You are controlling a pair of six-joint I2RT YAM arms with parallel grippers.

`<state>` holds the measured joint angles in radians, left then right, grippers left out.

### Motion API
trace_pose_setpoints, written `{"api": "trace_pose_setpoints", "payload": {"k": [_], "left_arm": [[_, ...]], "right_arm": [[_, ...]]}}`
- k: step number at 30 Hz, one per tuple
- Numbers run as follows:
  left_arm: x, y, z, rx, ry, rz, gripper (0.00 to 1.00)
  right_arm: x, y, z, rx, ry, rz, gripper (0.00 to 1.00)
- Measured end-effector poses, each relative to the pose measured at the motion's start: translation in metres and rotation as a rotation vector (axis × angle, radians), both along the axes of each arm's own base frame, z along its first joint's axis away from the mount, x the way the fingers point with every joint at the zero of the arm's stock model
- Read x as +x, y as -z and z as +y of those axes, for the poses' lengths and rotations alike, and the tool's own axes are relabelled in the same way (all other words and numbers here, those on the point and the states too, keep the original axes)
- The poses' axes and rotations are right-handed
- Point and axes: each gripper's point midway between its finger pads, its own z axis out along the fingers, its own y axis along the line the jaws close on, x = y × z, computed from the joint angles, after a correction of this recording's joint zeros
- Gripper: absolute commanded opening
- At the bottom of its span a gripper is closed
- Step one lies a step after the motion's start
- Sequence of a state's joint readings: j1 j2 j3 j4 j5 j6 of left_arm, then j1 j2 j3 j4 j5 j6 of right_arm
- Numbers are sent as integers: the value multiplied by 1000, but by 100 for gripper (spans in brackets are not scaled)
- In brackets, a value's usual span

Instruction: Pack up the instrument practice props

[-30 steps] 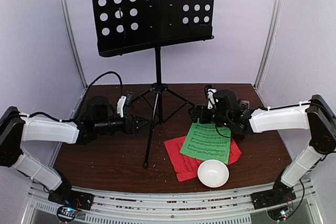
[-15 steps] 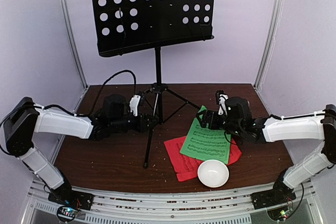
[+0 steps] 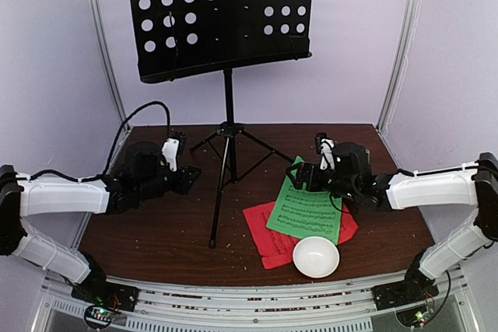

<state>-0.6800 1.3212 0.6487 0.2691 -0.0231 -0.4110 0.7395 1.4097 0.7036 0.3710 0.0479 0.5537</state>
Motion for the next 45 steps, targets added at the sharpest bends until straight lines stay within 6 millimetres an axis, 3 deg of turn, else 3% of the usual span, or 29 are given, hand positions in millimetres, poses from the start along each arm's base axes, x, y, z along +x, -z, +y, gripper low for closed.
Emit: {"api": "trace_pose_setpoints", "payload": {"k": [2, 5, 11, 16, 23, 29, 36, 45], "left_arm": [[-1, 2, 10, 11, -3, -3, 35], [-8, -1, 6, -5, 51, -5, 48], [-24, -2, -26, -96, 214, 35, 59], [-25, 10, -54, -106, 286, 80, 61], [-9, 8, -76, -99, 290, 76, 22], [0, 8, -72, -82, 227, 78, 0], [-6, 6, -61, -39, 213, 83, 0], [-31, 9, -8, -22, 345, 133, 0]], "right_arm": [[1, 1, 7, -1, -31, 2, 90], [4, -1, 17, -4, -67, -6, 90], [11, -13, 33, 22, -115, -33, 89], [9, -14, 39, 54, -136, -26, 88], [2, -6, 34, 57, -134, -11, 88], [0, -12, 27, 67, -113, -24, 88], [0, -12, 27, 70, -109, -21, 88], [-3, -10, 32, 27, -168, -47, 88]]}}
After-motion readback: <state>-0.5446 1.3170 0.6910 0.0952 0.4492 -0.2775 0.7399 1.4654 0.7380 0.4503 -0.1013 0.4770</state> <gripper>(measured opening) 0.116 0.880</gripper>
